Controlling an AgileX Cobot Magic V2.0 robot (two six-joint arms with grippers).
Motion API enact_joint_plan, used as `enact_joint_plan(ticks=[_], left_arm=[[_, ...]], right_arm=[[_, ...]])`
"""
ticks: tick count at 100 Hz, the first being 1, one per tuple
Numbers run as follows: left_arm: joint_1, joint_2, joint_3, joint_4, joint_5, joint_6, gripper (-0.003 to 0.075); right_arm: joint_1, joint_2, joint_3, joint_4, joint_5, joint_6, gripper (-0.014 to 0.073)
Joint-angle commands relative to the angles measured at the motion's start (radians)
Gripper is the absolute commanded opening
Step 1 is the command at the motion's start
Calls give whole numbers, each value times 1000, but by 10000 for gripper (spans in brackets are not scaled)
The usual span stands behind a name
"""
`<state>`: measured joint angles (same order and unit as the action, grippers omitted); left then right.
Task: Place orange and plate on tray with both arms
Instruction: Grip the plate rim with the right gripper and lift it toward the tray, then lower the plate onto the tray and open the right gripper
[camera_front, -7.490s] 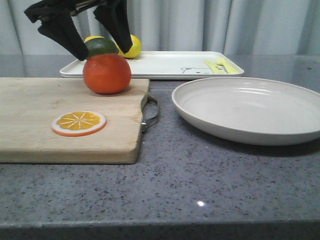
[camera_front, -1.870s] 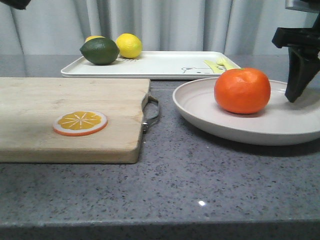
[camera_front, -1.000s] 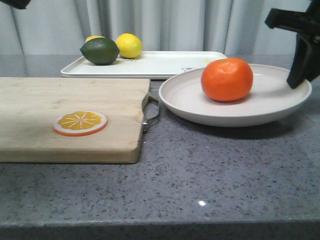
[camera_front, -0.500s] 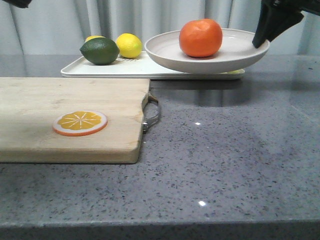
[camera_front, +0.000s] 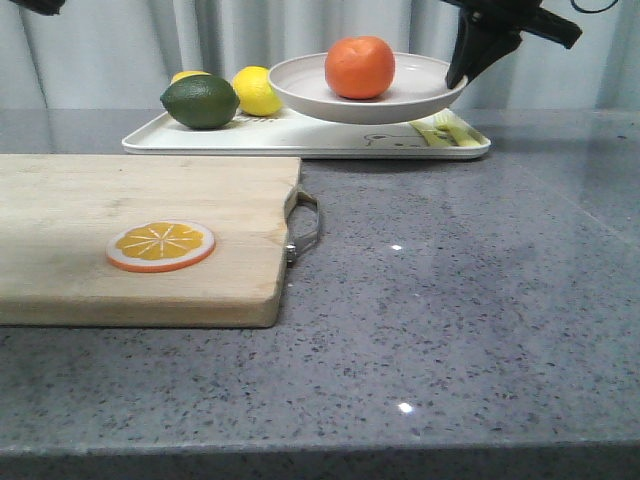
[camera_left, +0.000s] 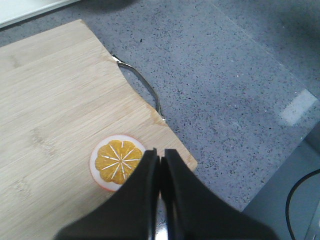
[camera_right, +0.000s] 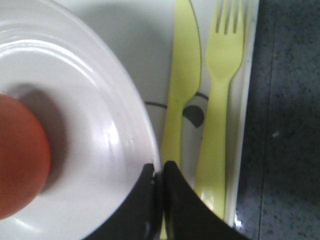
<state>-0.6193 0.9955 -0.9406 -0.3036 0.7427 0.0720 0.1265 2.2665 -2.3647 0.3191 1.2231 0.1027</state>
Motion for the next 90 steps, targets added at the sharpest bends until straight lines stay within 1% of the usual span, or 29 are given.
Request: enact_joint_plan(ticks=[1,24,51,90], left_arm=[[2,-16,-24,-25,-60,-10,-19],[2,-16,-24,-25,-60,-10,-19],[2,-16,-24,-25,-60,-10,-19],[2,-16,-24,-25,-68,-10,-19]], right_arm=[[5,-21,-99,35,-28,21,-60],[31,65,-182,45,-72,23,-60],[41,85,-182,62,-154,30,-60],[41,110,-182,64,-176,30,-58]])
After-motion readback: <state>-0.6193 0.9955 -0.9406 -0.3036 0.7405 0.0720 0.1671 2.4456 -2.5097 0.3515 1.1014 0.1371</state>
